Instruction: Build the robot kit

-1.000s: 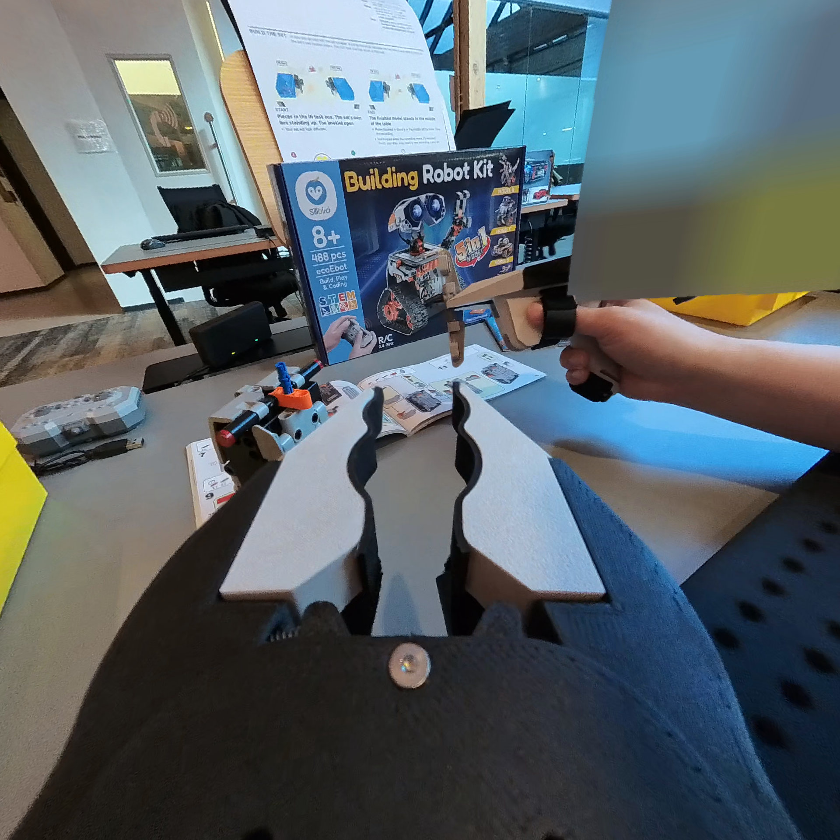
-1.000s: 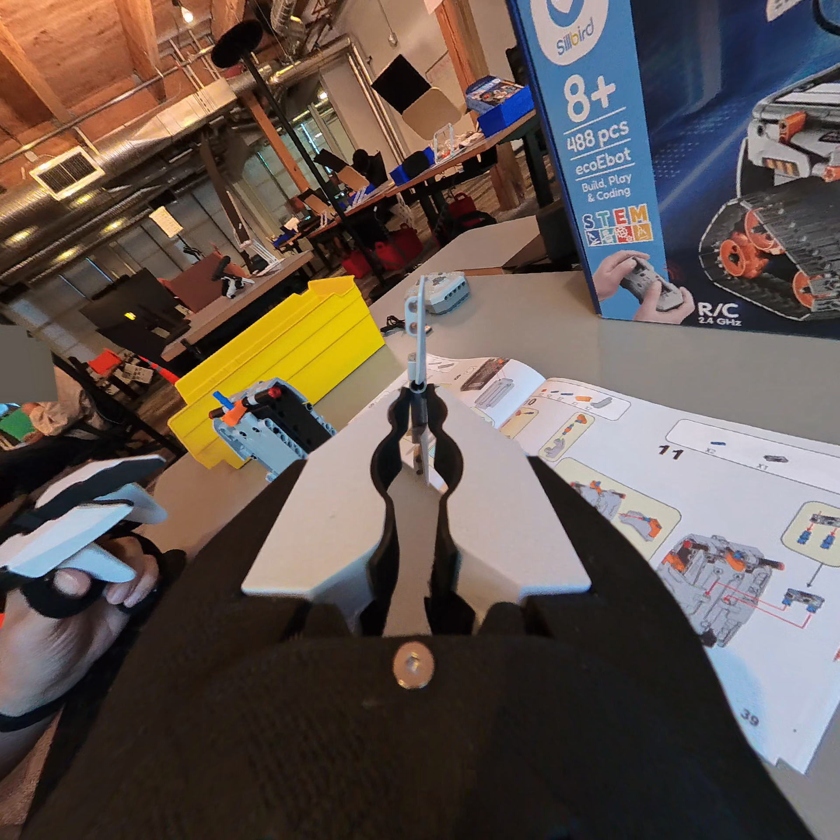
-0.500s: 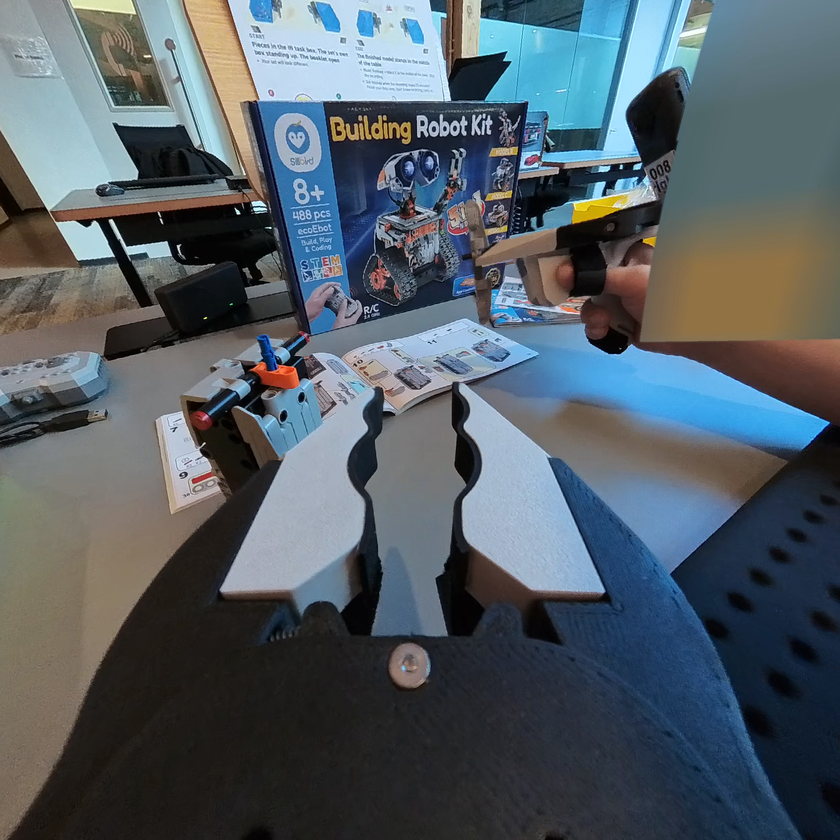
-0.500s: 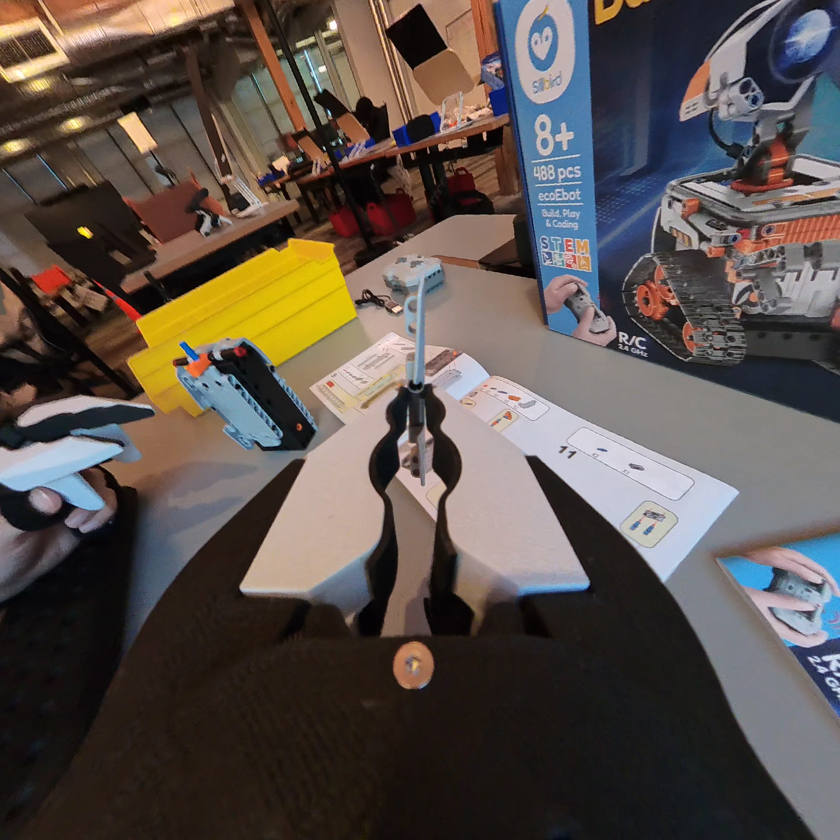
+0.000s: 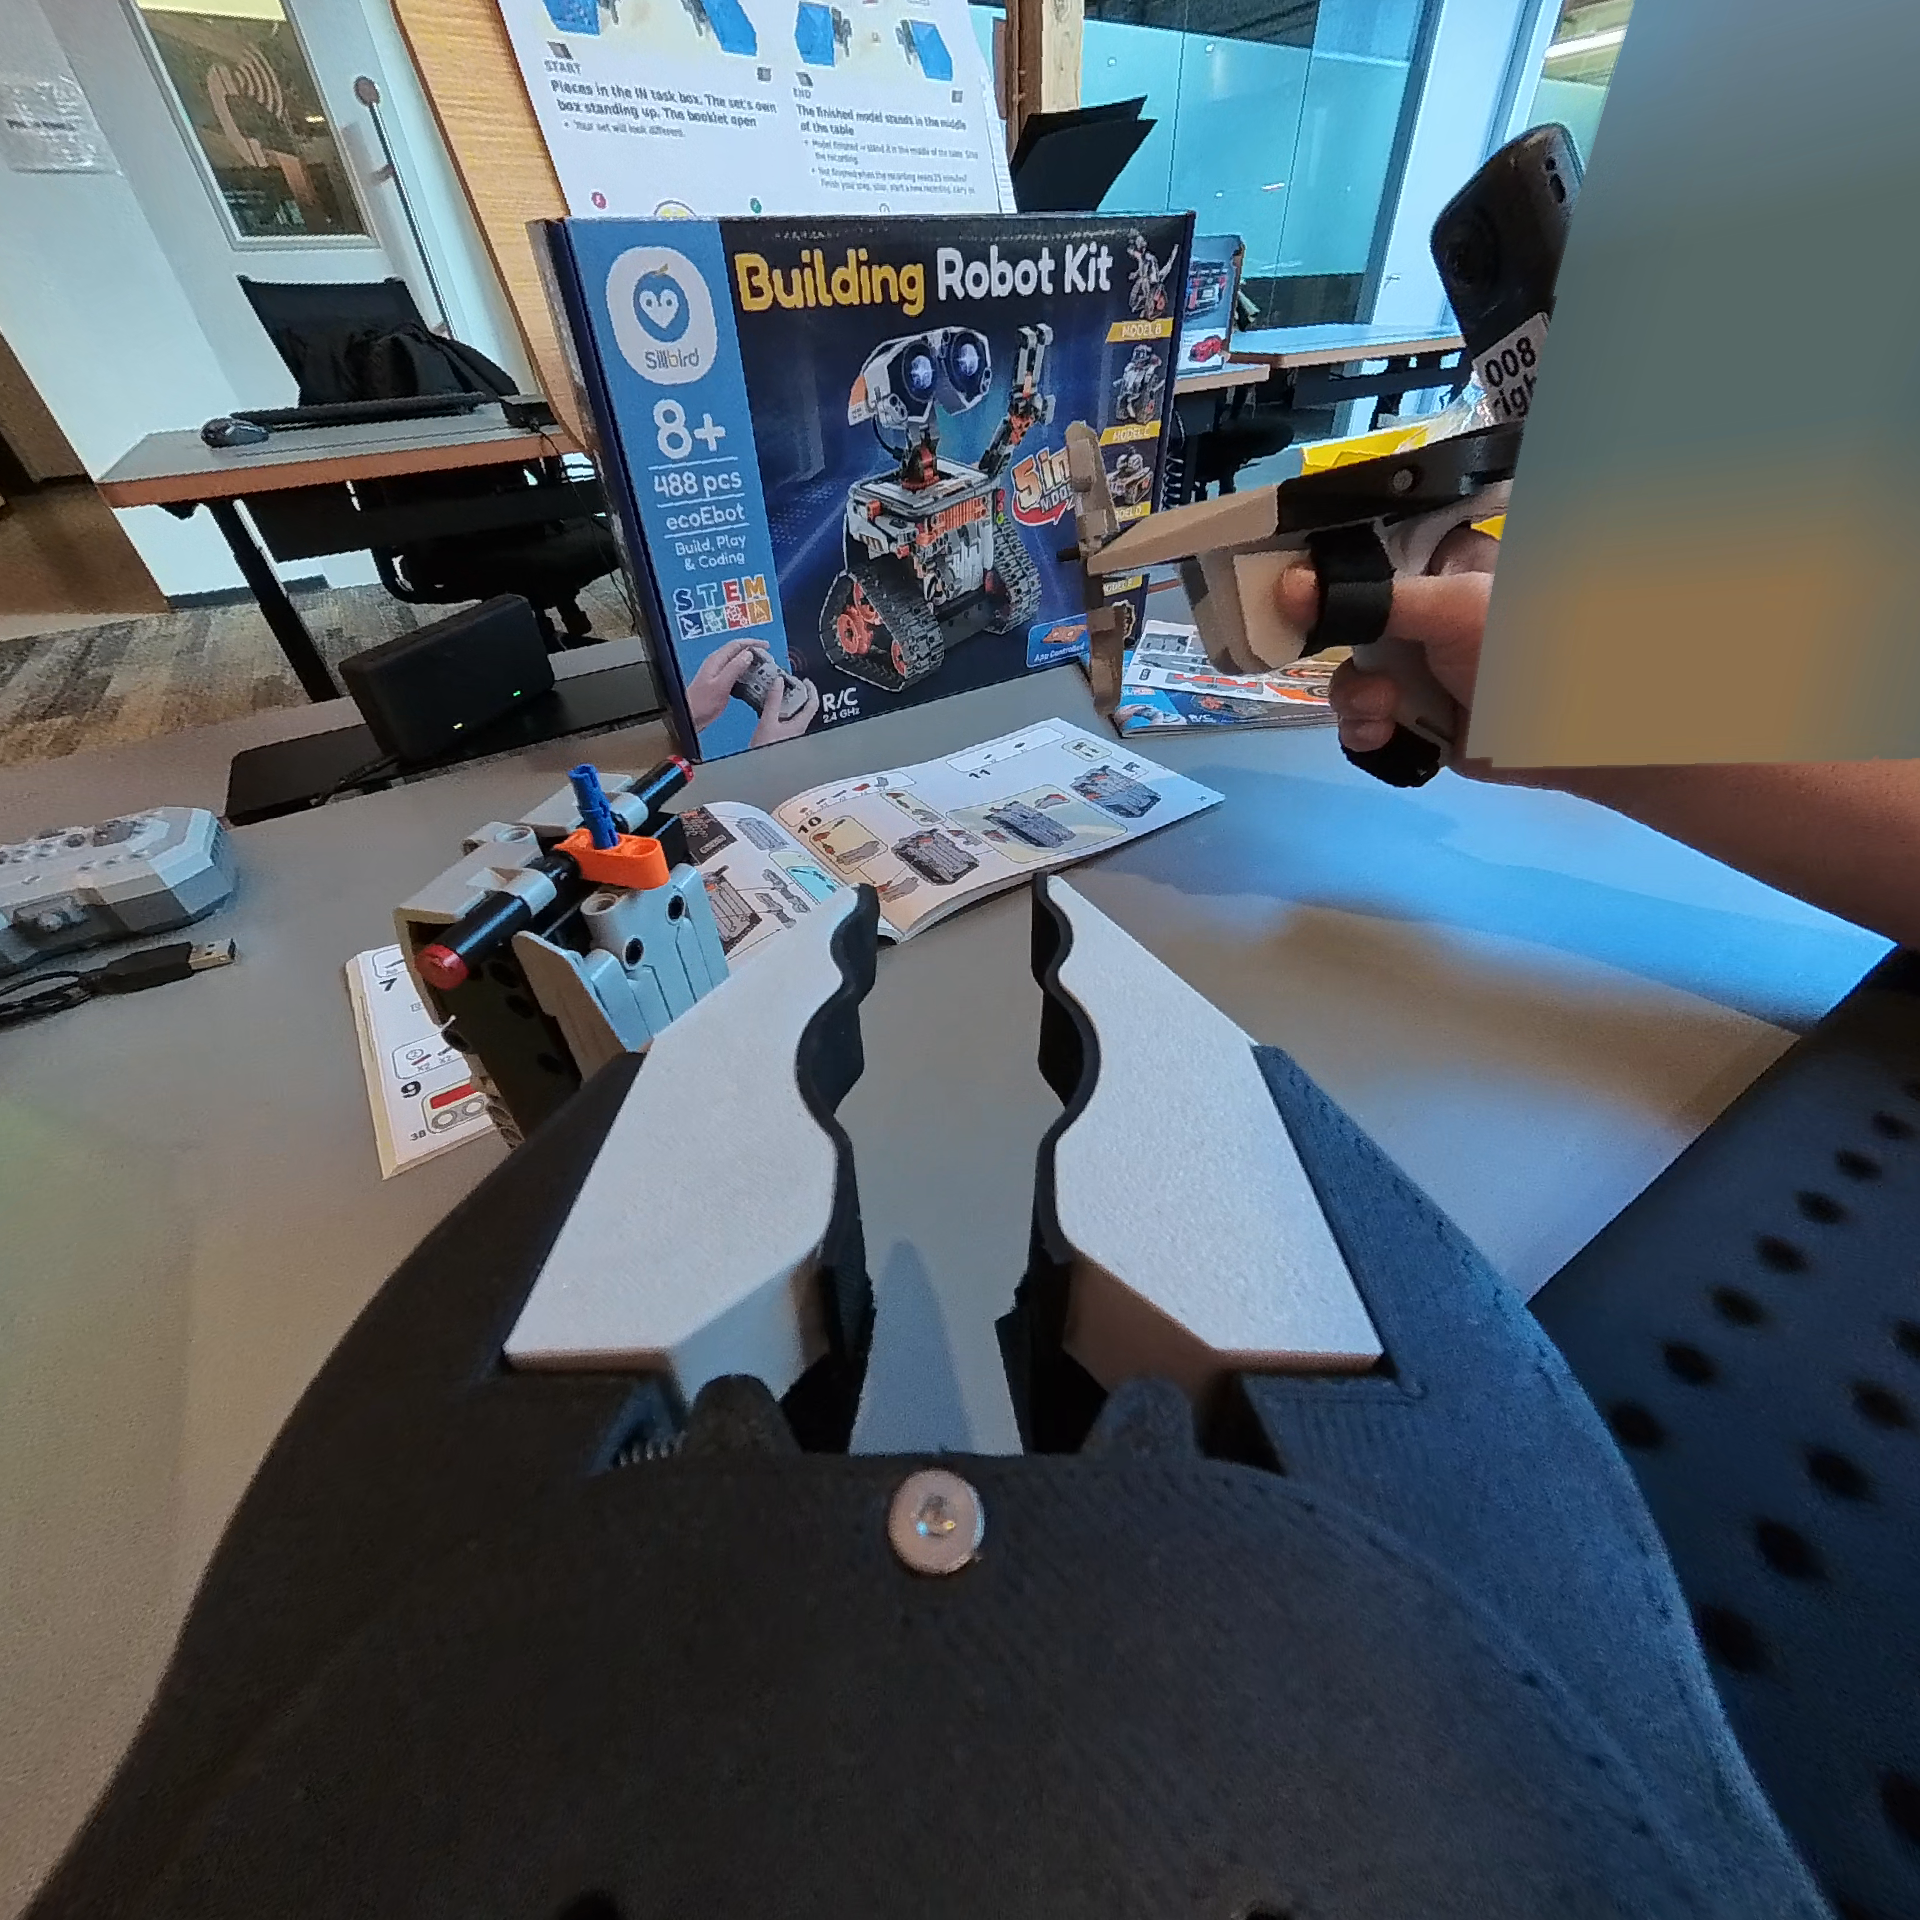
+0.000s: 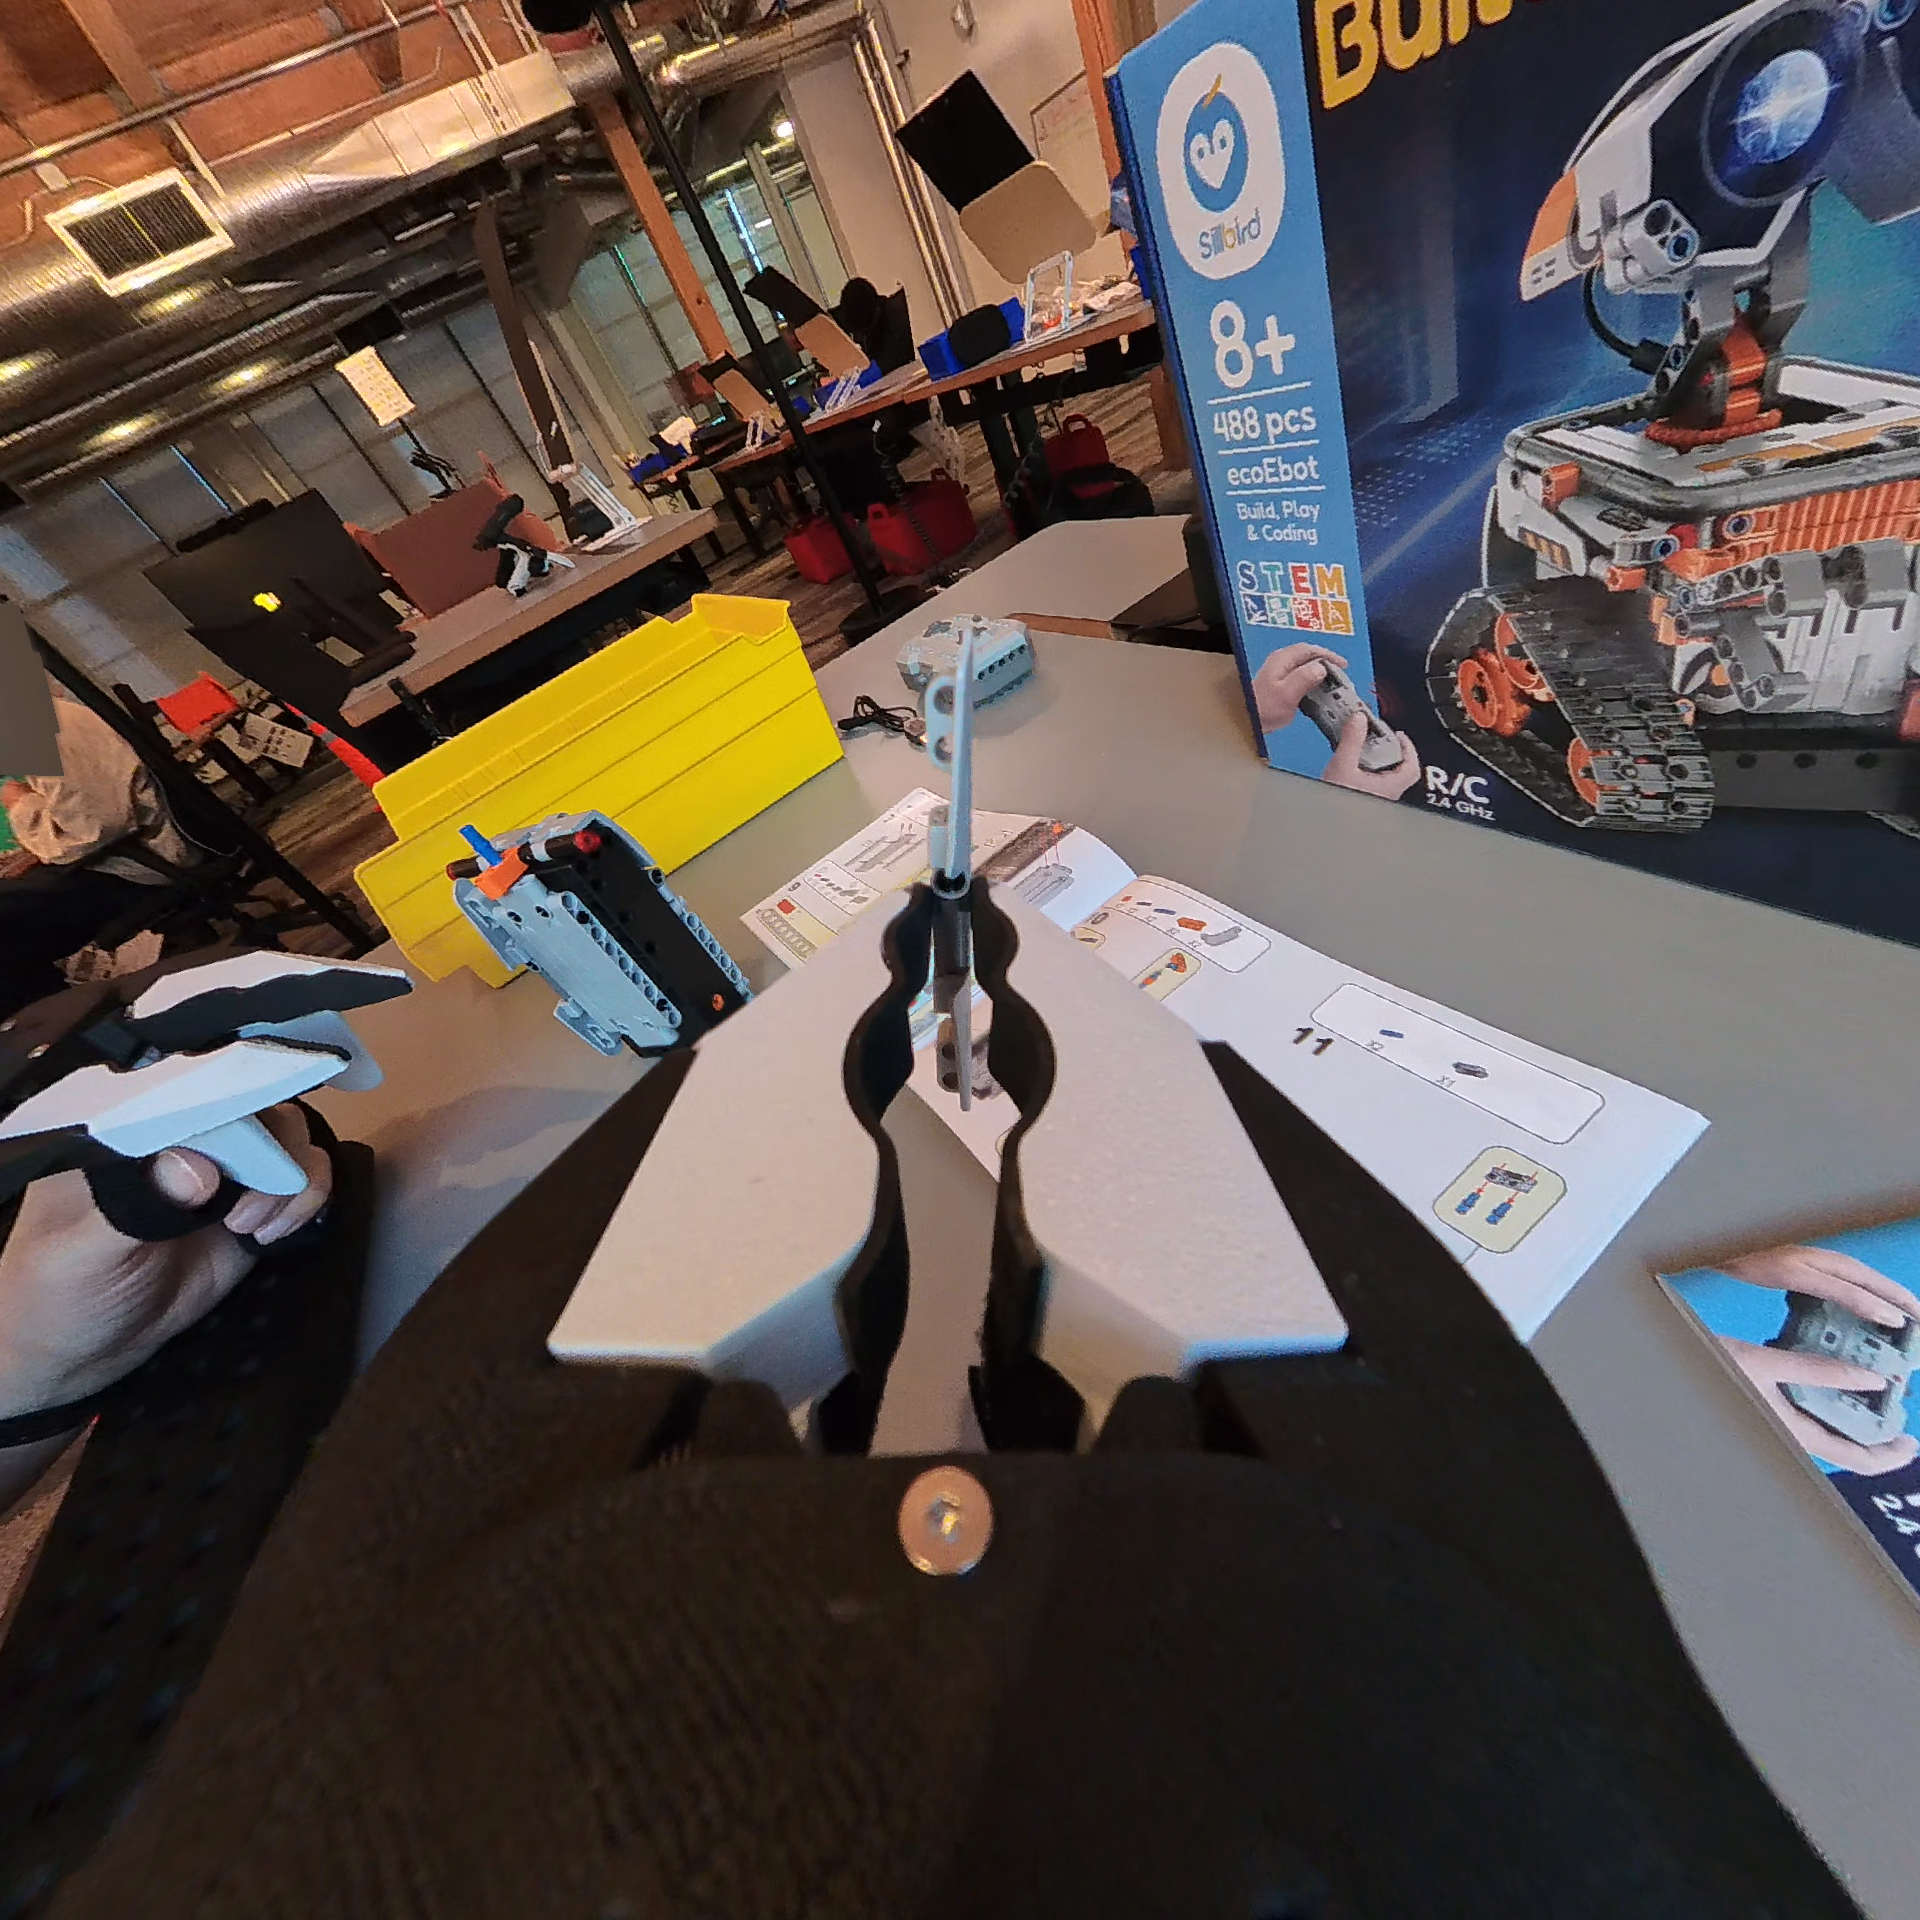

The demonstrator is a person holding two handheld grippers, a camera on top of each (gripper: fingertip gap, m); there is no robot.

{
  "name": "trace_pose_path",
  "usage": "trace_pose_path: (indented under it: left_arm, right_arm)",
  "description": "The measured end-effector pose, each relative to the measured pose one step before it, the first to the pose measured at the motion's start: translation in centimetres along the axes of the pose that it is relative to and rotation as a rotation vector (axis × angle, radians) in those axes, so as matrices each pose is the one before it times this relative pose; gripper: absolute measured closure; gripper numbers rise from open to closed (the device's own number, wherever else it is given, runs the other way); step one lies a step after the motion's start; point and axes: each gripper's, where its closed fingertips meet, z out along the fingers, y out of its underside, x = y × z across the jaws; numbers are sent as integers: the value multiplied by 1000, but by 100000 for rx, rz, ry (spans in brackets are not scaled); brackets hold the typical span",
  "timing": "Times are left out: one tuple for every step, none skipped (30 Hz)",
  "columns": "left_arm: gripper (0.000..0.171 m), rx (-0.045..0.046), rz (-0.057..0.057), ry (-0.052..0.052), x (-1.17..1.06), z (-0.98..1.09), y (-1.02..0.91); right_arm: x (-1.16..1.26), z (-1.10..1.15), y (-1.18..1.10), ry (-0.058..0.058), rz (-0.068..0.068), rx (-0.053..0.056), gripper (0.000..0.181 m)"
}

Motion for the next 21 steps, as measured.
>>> trace_pose_path:
  left_arm:
    - [144, 16, 102, 12, 9, 0, -3]
    - [144, -30, 73, 42, 15, -3, 4]
    - [144, -87, 36, 45, 12, 14, 10]
    - [144, -92, 35, 87, 11, 8, 11]
    - [144, -109, 35, 89, 19, 14, 23]
    - [144, -116, 35, 90, 11, 6, 15]
    - [144, -92, 73, 81, 22, 8, 21]
    - [144, -19, 100, 18, 10, 12, 1]
    - [144, 8, 109, 26, 16, -9, -11]
    - [144, -35, 93, 47, 15, 11, 3]
    - [144, -57, 65, 68, 13, 4, 17]
    - [144, -18, 53, 37, 16, -2, 2]
    - [144, 1, 48, 18, 7, 7, -1]
    - [144, -46, 18, 33, 11, 3, 5]
    - [144, -119, -7, 46, 1, 14, 25]
    - [144, -145, -13, 52, 10, 18, 17]
    - [144, -30, 16, 3, -1, -2, 4]
    - [144, 78, 30, -29, 0, -2, -10]
    - [144, 58, 44, -9, 2, -3, -8]
    - [144, -19, 38, -21, 1, -9, 3]
    - [144, -13, 23, 18, 9, 7, 11]
  right_arm:
    - [17, -48, -56, -63, 366, 389, 176]
    - [24, -39, -23, -63, 284, 118, 176]
    - [15, -29, -19, -74, 164, 49, 176]
    - [6, -24, -21, -66, 131, 103, 176]
    - [-11, -25, -10, -96, 122, 61, 176]
    - [11, -10, -14, 16, 46, 77, 176]
    - [11, -17, 2, 48, 65, 48, 176]
    - [-5, 1, -10, -66, 130, 31, 176]
    - [7, -8, -8, -22, 83, 97, 176]
    - [-1, -4, 0, 39, -4, 28, 176]
    - [5, -13, -14, 124, -132, 23, 176]
    - [3, -2, -7, 92, -202, 45, 176]
    - [-25, 0, 6, -20, -107, -30, 176]
    - [-26, 6, -9, -37, -89, -17, 176]
    - [-3, 9, -3, 65, -151, 5, 176]
    - [1, 1, 4, 126, -191, -21, 176]
    - [2, -9, -1, 56, -77, -34, 176]
    - [-14, -7, -24, -48, 41, 117, 176]
    - [-29, -10, -34, -134, 171, 175, 176]
    - [-22, -7, -30, -177, 314, 149, 176]
    - [2, -10, -32, -55, 409, 127, 176]
